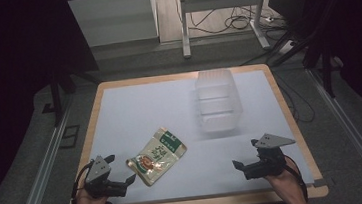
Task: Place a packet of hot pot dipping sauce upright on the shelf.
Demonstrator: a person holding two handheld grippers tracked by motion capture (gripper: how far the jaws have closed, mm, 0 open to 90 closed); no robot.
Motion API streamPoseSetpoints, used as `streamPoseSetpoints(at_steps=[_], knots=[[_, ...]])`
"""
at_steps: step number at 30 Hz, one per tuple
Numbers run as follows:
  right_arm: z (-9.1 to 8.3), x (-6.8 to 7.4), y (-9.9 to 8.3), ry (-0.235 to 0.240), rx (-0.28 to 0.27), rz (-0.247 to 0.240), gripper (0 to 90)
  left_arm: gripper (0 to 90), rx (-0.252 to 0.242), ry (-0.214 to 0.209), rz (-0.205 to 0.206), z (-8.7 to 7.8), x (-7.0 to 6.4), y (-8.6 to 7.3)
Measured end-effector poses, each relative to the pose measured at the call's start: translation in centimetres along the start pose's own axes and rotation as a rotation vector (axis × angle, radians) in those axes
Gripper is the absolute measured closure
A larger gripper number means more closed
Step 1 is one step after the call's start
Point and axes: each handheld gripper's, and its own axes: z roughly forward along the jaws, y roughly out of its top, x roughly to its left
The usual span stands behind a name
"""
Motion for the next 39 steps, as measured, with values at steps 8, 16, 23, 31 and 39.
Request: streamPoseSetpoints(at_steps=[8,16,23,31,39], knots=[[0.5,0.3,0.6,0.004,-0.011,0.003,0.0,0.0,0.000,0.004,0.004,0.0,0.0,0.0],[1.4,0.7,1.6,0.059,-0.009,-0.015,0.0,0.0,-0.001,0.004,0.005,0.0,-0.1,0.0],[2.3,1.0,2.3,0.089,0.000,-0.037,0.0,0.0,0.000,0.001,0.010,0.0,-0.1,0.0],[3.3,1.4,3.2,0.105,0.000,-0.047,0.0,0.0,-0.001,0.002,0.012,0.0,-0.1,0.0],[4.4,1.8,3.8,0.119,0.000,-0.079,0.0,0.0,-0.004,-0.003,0.011,0.0,-0.1,0.0]])
